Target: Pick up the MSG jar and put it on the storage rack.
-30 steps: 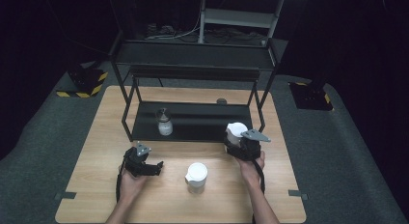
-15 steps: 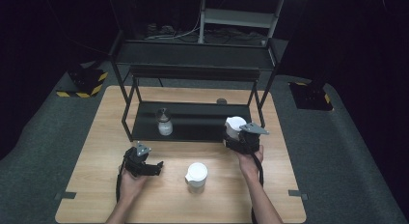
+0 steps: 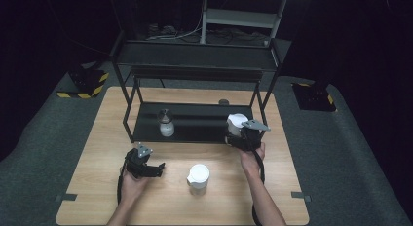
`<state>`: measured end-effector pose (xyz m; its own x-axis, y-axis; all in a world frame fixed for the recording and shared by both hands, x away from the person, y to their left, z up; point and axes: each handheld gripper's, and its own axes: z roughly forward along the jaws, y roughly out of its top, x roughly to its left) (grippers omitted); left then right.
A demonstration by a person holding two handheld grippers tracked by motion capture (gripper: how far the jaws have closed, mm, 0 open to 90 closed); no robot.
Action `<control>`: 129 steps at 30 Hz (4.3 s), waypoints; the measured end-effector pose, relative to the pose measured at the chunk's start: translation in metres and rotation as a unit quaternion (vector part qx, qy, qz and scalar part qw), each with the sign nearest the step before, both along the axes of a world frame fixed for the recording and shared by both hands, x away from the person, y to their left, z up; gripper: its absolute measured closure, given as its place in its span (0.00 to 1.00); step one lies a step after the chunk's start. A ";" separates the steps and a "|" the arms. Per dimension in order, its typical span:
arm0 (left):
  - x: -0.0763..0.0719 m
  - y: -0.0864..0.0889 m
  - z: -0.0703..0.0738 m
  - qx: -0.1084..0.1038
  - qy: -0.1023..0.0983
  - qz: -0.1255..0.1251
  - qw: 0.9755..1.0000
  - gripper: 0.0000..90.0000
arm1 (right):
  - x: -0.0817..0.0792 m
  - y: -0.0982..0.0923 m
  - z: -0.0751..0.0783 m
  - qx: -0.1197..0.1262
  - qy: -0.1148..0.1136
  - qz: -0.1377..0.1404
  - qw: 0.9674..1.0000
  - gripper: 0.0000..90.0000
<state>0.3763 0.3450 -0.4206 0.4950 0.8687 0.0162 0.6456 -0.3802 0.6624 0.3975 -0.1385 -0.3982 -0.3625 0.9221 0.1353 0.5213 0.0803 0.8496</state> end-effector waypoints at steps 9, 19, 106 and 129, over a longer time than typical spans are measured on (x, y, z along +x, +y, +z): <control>0.000 0.000 0.000 0.000 0.000 0.000 1.000 0.04 | 0.008 0.004 0.003 -0.005 -0.004 -0.002 1.000 0.35; 0.000 0.000 0.000 0.000 0.000 0.000 1.000 0.04 | 0.019 0.009 0.001 -0.010 0.003 -0.013 1.000 0.35; 0.000 0.000 0.000 0.000 0.000 0.000 1.000 0.04 | 0.043 0.025 -0.026 -0.029 0.006 -0.010 1.000 0.31; 0.000 0.000 0.000 0.000 0.000 0.000 1.000 0.04 | 0.030 0.011 -0.028 -0.016 0.000 0.004 1.000 0.12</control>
